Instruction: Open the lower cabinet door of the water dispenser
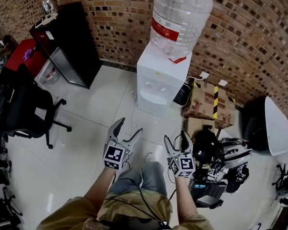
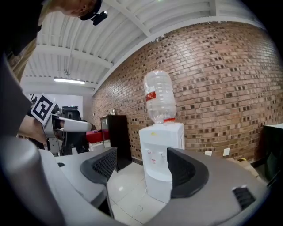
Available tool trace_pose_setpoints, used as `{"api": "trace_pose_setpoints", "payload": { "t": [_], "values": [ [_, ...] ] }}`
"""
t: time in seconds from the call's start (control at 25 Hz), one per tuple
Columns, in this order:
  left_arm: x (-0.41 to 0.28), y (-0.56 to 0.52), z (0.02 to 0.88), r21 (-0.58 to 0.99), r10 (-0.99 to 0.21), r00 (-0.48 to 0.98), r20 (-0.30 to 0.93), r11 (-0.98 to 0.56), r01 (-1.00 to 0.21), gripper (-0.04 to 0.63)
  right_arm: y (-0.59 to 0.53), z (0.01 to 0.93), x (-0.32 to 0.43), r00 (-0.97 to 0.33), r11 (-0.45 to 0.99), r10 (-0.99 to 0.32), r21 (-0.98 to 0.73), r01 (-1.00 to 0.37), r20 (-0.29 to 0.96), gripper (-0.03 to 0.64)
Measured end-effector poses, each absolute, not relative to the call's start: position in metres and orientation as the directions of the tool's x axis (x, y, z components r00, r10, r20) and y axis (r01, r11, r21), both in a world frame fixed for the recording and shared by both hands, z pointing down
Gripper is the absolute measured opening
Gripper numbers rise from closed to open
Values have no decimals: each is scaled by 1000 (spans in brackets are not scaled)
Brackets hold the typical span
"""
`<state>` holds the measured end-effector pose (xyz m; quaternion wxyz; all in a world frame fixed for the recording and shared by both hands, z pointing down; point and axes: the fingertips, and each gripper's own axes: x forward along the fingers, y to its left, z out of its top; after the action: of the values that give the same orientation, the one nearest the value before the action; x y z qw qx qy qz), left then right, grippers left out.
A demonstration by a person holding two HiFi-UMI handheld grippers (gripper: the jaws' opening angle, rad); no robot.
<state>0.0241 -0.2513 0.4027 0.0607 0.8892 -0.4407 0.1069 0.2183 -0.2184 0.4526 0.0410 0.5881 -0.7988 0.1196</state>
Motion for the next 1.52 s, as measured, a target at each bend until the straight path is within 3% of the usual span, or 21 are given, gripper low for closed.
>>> {"api": "trace_pose_setpoints", "payload": {
  "t": [0.36, 0.52, 0.76, 0.96, 1.16, 1.52],
  "values": [
    [41, -327, 598, 43, -783, 567, 257, -577, -816, 331, -331, 710, 311, -373, 356, -880, -112, -928, 294, 380],
    [45, -348, 683, 28, -783, 577, 231, -588, -809, 331, -367, 821, 336, -517, 533, -766, -72, -843, 381, 503],
    [35, -365, 784, 28, -799, 570, 191, -576, -817, 331, -442, 904, 379, -566, 594, -717, -68, -801, 407, 500],
    [20, -371, 831, 20, -822, 535, 196, -542, -840, 331, -492, 952, 362, -580, 572, -745, -131, -810, 329, 475],
    [9, -371, 840, -14, -832, 511, 218, -526, -851, 331, -524, 969, 315, -648, 648, -692, -123, -752, 319, 442],
    [-3, -372, 839, 8, -851, 482, 210, -491, -871, 331, -536, 965, 301, -634, 663, -666, -79, -745, 392, 279]
  ]
}}
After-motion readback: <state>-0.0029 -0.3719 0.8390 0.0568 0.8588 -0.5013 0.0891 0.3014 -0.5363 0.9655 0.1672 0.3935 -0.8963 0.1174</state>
